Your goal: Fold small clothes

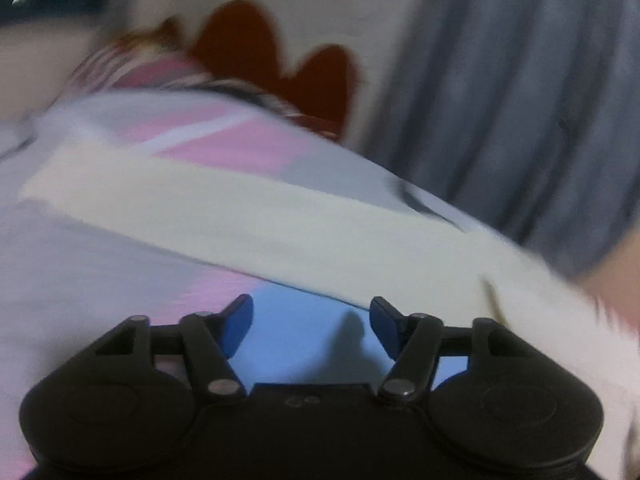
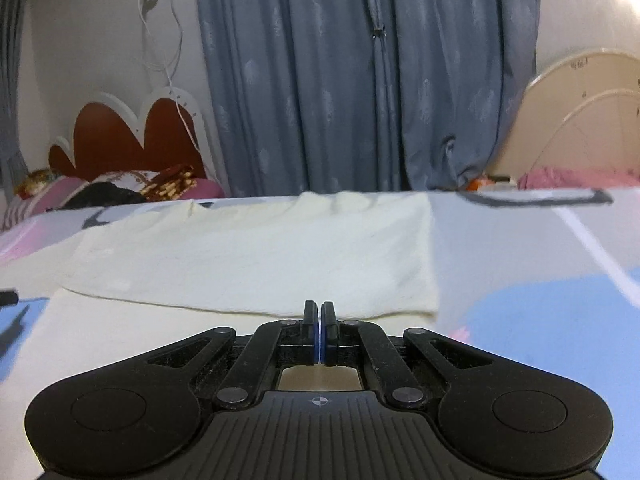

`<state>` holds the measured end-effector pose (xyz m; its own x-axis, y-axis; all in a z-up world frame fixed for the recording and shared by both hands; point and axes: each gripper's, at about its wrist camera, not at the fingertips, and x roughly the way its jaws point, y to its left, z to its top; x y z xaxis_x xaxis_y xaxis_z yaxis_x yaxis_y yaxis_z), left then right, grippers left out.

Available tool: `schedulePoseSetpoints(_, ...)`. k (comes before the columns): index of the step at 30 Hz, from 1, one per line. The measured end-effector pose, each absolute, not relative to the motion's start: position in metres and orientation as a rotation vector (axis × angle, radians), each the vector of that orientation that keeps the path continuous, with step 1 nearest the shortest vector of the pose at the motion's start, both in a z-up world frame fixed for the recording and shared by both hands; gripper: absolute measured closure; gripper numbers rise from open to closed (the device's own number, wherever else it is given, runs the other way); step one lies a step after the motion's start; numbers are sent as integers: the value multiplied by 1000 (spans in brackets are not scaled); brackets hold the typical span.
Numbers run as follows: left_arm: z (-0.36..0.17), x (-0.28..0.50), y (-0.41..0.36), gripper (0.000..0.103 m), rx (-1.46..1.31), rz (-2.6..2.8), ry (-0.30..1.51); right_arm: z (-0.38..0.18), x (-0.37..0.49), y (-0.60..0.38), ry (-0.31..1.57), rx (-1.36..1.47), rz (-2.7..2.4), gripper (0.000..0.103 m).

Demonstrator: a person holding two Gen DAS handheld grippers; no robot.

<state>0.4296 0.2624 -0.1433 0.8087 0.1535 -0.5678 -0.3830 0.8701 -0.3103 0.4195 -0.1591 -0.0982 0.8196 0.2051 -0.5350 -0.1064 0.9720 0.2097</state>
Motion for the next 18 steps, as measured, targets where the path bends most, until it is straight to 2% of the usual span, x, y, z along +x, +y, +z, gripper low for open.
schedulePoseSetpoints(4,-145,414,336,41,-631,352,496,-95,422,-137,595,178,188,103)
schedulePoseSetpoints(8,-150,409,382,50,-767,372,440,-95,436,-126,604,194,148,103)
schedulePoseSetpoints(12,-152,406,406,53,-820,401,403,-95,449,-127,613,218,45,103)
schedulePoseSetpoints(15,-156,405,416,66,-854,446,382,-95,450,-129,619,225,33,103)
schedulePoseSetpoints(18,-146,421,418,85,-819,502,407,-97,449,-128,622,210,32,103)
